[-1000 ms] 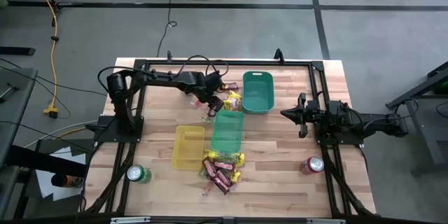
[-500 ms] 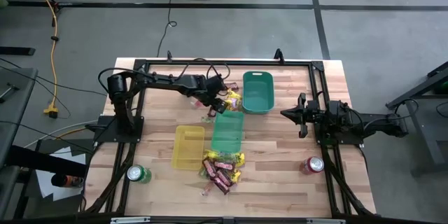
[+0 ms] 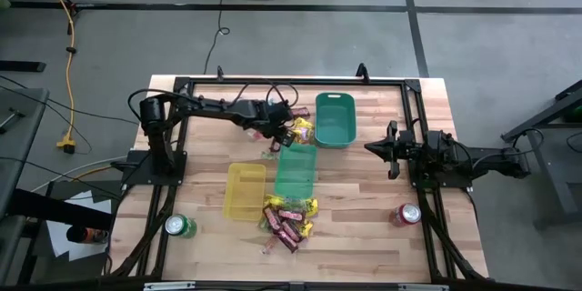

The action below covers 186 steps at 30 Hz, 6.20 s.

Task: Sort candy
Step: Put the brown chocolate bar into the yellow bin

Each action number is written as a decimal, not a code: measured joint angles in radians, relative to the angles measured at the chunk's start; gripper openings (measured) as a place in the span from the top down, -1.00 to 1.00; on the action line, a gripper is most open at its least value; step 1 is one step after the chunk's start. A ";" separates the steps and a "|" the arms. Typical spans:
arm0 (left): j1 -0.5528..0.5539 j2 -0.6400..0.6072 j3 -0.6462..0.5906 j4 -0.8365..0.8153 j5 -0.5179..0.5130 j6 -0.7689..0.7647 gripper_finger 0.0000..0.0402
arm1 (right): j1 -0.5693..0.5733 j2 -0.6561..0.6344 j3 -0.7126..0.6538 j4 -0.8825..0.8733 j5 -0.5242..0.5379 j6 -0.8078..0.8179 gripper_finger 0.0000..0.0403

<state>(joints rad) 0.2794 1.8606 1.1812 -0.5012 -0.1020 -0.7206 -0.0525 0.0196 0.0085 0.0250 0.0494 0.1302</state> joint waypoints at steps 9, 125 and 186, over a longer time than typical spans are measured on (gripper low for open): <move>-0.002 0.000 -0.045 0.055 0.045 -0.053 0.08 | 0.000 0.000 0.000 0.000 0.000 0.000 1.00; 0.142 0.231 0.484 -0.459 -0.069 0.634 0.89 | 0.000 0.000 0.000 0.000 0.000 0.000 1.00; 0.125 -0.047 0.323 -0.198 0.105 0.605 -0.13 | 0.000 0.001 0.000 0.000 0.000 0.000 1.00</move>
<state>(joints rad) 0.4048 1.8140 1.5039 -0.6989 0.0026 -0.1152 -0.0526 0.0204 0.0086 0.0246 0.0494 0.1299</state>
